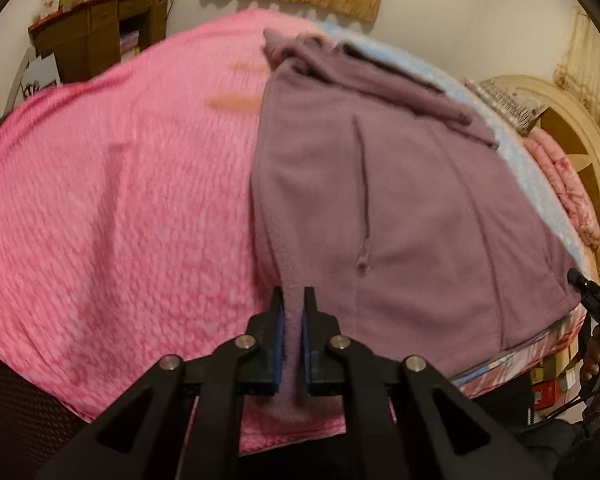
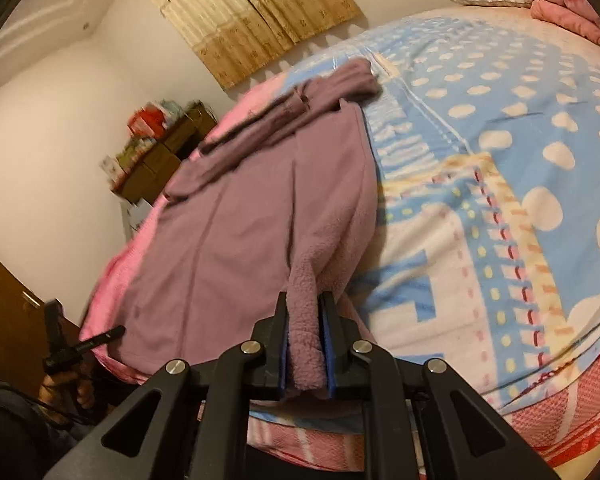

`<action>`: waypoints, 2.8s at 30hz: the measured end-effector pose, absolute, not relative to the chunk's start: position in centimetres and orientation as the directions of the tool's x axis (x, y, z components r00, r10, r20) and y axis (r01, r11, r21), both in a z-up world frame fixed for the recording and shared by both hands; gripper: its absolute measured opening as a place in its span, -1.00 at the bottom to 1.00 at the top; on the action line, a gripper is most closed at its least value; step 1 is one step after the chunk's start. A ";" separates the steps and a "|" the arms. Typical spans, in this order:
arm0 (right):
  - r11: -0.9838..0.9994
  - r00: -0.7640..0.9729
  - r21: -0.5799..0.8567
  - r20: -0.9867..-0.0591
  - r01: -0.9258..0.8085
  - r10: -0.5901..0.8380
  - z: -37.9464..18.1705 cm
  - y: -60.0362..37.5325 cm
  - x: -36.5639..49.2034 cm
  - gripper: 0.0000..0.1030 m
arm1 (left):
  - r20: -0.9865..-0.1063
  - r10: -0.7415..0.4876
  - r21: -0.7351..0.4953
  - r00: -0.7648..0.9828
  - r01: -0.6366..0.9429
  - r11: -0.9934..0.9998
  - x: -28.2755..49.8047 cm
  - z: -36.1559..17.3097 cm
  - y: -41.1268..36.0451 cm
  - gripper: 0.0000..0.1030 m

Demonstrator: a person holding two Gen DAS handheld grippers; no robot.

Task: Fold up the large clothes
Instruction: 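Grasp the same jacket side edge with the right tool while the left tool holds it, then lift the side edge with both tools and fold it across the zipper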

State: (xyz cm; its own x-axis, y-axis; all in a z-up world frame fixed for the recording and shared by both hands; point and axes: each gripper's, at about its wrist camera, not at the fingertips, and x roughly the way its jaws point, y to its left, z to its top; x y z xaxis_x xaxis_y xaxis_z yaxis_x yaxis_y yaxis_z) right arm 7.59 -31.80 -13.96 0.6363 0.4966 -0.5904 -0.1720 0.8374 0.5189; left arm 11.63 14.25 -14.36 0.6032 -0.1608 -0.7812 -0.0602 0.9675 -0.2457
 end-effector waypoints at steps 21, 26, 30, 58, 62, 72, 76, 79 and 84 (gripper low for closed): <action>0.799 0.677 0.536 -0.483 -0.273 0.555 -8.5 -31.3 11.2 -0.80 | -0.705 -0.201 -0.285 0.681 -0.012 0.959 16.4 -10.6 15.9 -0.83; 0.808 0.629 0.542 -0.550 -0.232 0.550 -11.4 -32.3 9.8 -0.61 | -0.773 -0.158 -0.319 0.615 -0.161 0.934 13.7 -14.8 17.6 0.62; 0.852 0.633 0.503 -0.614 -0.147 0.472 -13.0 -33.4 8.9 0.21 | -0.787 -0.199 -0.340 0.584 -0.142 0.930 13.1 -16.2 16.6 0.60; 0.724 0.673 0.601 -0.384 -0.338 0.633 -7.8 -31.7 12.5 -0.62 | -0.434 -0.543 -0.651 0.719 0.167 0.741 19.0 -8.5 17.9 -0.87; 0.711 0.684 0.615 -0.356 -0.342 0.637 -6.3 -31.8 15.1 -0.62 | -0.390 -0.560 -0.666 0.731 0.196 0.720 21.4 -7.4 17.6 -0.87; 0.682 0.703 0.657 -0.318 -0.319 0.636 -1.8 -33.6 23.6 -0.63 | -0.320 -0.556 -0.629 0.767 0.267 0.730 27.4 -3.5 18.9 -0.87; 0.688 0.702 0.654 -0.328 -0.314 0.632 0.2 -33.1 28.6 -0.63 | -0.304 -0.556 -0.636 0.773 0.270 0.723 31.1 -2.7 19.6 -0.87; 0.698 0.702 0.648 -0.342 -0.304 0.624 1.3 -32.6 32.6 -0.63 | -0.316 -0.545 -0.630 0.777 0.258 0.733 33.9 -2.7 20.2 -0.87; 0.732 0.698 0.632 -0.403 -0.256 0.592 1.1 -31.0 40.0 -0.63 | -0.396 -0.505 -0.613 0.767 0.189 0.767 39.1 -4.8 20.9 -0.87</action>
State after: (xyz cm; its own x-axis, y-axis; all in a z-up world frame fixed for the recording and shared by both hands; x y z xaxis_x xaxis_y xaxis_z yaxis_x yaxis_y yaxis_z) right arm 39.99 -30.96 1.09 0.6980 0.5921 -0.4028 -0.2558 0.7315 0.6320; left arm 39.13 20.92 -4.84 0.7666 -0.5054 -0.3961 0.1895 0.7674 -0.6125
